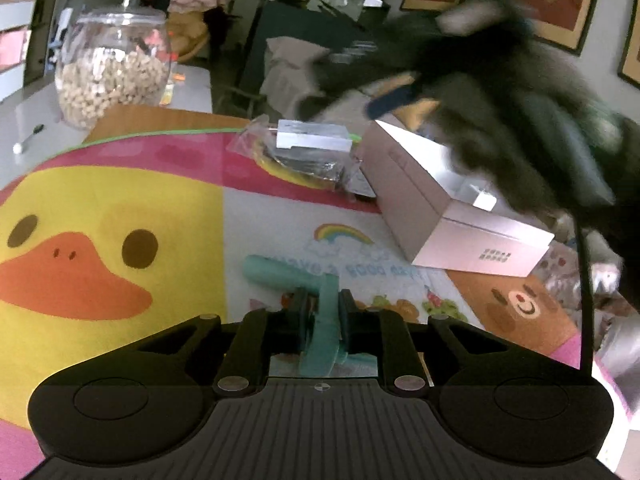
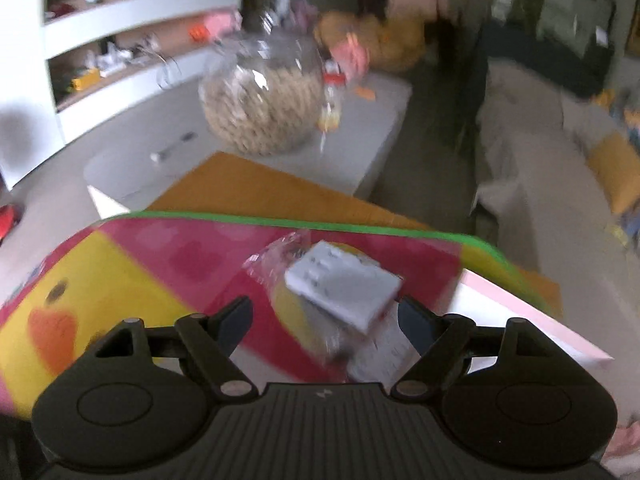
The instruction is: Organize rigid objects
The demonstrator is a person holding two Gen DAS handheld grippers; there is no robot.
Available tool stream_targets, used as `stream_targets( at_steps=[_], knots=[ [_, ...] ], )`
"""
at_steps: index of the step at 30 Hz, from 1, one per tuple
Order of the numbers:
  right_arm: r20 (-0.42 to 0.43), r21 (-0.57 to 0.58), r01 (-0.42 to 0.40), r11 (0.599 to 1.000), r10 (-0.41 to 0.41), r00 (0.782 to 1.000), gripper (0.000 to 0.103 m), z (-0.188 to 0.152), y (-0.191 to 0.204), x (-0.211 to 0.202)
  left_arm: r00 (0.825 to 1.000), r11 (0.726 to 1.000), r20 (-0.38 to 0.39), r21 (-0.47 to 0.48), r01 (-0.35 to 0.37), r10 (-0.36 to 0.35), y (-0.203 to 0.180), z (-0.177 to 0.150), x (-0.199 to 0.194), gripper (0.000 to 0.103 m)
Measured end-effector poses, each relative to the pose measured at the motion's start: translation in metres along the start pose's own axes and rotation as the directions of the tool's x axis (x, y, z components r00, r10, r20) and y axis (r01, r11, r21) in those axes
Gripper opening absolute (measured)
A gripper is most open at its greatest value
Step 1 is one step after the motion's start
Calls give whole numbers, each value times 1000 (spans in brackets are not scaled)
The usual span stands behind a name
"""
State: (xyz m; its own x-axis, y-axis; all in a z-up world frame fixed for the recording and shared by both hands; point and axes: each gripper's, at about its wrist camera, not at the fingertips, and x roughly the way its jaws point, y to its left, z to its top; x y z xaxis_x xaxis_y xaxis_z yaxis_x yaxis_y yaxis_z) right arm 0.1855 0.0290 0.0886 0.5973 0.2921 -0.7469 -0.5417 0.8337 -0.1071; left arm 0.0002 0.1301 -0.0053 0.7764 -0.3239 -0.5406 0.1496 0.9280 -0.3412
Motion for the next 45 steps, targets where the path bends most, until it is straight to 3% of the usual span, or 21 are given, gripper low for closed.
stream_targets(
  at_steps=[8,10,13,15,22,30,33,35,39,42,45],
  knots=[
    [-133,73,149,986,-139,981,79,50,-13,88,1000,999,5,-49,21,-21,6,0,-2,19],
    [-180,57,176,983,-163,970,55,51,-16,102,1000,998,6,-62,30,-30,9,0,-2,19],
    [-265,9,168,986,-159,951,36,45,-13,110,999,995,13,-90,39,-38,14,0,-3,19],
    [-266,-35,153,988,-157,951,36,35,-5,103,999,993,20,-110,34,-32,16,0,-4,19],
    [-284,-127,-4,992,-33,958,37,-10,33,55,997,984,69,-174,-20,33,24,-2,-13,19],
    [-265,-68,-164,984,141,954,36,-67,43,-8,995,975,89,-221,-32,53,31,-3,-19,20],
    [-171,-117,-135,984,114,979,47,-90,50,-39,995,976,82,-217,-29,48,30,-3,-18,21],
    [-96,-123,-119,985,108,990,48,-104,53,-56,996,973,77,-231,-19,37,33,-3,-16,22],
    [17,-133,-156,979,160,987,60,-131,56,-87,997,968,76,-249,-11,31,37,-2,-15,23],
    [13,-149,-164,975,168,986,61,-147,63,-96,996,971,77,-238,-19,38,33,-4,-16,23],
    [18,-149,-118,982,122,992,64,-165,63,-96,996,973,75,-231,-22,41,31,-4,-16,23]
  ],
)
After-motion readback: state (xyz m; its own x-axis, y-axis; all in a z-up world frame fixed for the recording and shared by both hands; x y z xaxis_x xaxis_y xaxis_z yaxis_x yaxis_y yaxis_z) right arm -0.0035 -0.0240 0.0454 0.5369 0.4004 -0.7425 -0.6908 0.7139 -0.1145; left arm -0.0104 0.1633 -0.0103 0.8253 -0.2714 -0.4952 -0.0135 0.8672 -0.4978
